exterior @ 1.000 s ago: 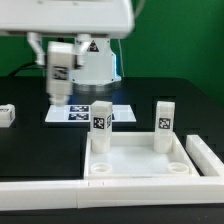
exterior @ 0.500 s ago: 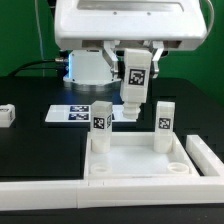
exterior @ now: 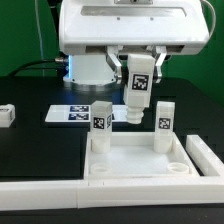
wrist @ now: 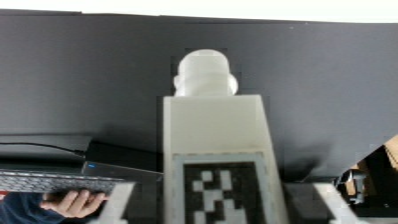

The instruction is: Assemble square table

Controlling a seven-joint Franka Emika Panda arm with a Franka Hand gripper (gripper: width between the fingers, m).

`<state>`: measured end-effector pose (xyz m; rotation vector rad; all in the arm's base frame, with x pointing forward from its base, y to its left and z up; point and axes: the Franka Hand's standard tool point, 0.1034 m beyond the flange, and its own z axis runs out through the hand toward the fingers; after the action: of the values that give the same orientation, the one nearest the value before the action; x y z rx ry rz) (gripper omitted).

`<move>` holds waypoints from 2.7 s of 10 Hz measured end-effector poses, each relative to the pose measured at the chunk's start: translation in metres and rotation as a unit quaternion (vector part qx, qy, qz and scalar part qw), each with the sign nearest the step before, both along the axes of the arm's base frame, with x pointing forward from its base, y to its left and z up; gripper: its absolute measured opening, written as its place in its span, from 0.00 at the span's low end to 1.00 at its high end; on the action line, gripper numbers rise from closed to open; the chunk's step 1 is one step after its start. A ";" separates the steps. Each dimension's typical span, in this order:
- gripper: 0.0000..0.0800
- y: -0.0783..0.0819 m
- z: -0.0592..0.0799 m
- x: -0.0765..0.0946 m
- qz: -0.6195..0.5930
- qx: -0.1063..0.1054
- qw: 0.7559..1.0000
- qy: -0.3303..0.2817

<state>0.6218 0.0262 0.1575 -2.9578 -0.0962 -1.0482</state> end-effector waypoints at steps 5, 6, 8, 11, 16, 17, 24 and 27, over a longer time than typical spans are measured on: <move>0.36 0.037 -0.039 -0.013 0.033 0.031 0.998 0.034; 0.36 0.048 -0.037 -0.012 0.032 0.038 0.998 0.032; 0.36 0.044 -0.038 -0.012 0.032 0.034 0.998 0.033; 0.36 0.044 -0.038 -0.012 0.032 0.034 0.998 0.030; 0.36 0.054 -0.053 -0.013 0.035 0.038 0.998 0.034; 0.36 0.055 -0.059 -0.011 0.035 0.041 0.998 0.037; 0.36 0.063 -0.076 -0.004 0.036 0.047 0.997 0.043; 0.36 0.064 -0.087 -0.008 0.036 0.049 0.997 0.052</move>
Offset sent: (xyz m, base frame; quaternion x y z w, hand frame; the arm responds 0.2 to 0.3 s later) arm 0.0032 0.0722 -0.0226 0.1526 -0.0225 0.0471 0.9869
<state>0.6142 0.0902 0.0704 -2.8900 -0.1447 -0.8641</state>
